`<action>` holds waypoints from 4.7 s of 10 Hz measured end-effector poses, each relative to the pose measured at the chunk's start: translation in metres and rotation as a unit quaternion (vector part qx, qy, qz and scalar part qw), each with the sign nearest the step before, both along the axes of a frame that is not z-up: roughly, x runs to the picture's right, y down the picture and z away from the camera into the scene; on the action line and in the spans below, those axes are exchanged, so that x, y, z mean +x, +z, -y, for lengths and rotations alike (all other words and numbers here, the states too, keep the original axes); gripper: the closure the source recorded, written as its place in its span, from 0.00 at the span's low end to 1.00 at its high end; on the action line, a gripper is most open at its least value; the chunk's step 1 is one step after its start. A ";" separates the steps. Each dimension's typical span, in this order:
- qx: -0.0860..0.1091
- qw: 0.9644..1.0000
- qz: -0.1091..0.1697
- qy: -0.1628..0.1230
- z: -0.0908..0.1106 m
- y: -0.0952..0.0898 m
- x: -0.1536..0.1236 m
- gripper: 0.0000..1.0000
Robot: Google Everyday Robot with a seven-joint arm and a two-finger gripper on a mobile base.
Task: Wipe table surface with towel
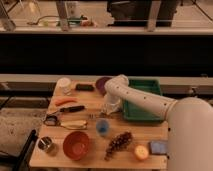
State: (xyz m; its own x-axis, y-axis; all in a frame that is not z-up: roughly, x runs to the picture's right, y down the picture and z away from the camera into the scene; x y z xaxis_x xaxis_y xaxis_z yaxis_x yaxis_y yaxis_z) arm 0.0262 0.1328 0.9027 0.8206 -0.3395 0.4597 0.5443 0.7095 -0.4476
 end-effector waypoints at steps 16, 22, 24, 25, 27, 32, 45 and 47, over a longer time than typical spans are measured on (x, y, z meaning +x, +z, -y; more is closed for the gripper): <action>0.013 1.000 0.012 -0.005 0.017 0.009 -0.030 1.00; 0.040 0.999 0.031 0.006 0.027 0.008 -0.033 1.00; 0.040 0.999 0.032 0.000 0.023 0.007 -0.037 0.92; 0.041 0.999 0.031 0.000 0.023 0.007 -0.036 0.84; 0.038 0.999 0.034 -0.001 0.020 0.005 -0.038 0.64; 0.032 0.999 0.043 -0.012 0.014 0.000 -0.043 0.20; 0.081 0.996 0.048 -0.004 0.059 -0.051 -0.037 0.20; 0.095 0.994 0.055 0.021 0.077 -0.075 -0.020 0.20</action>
State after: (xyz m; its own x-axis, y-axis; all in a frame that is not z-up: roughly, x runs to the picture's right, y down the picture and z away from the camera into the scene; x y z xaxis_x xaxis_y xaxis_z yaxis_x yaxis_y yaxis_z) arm 0.0060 0.0556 0.8275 0.7843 -0.3957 0.4778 0.5510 0.7983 -0.2433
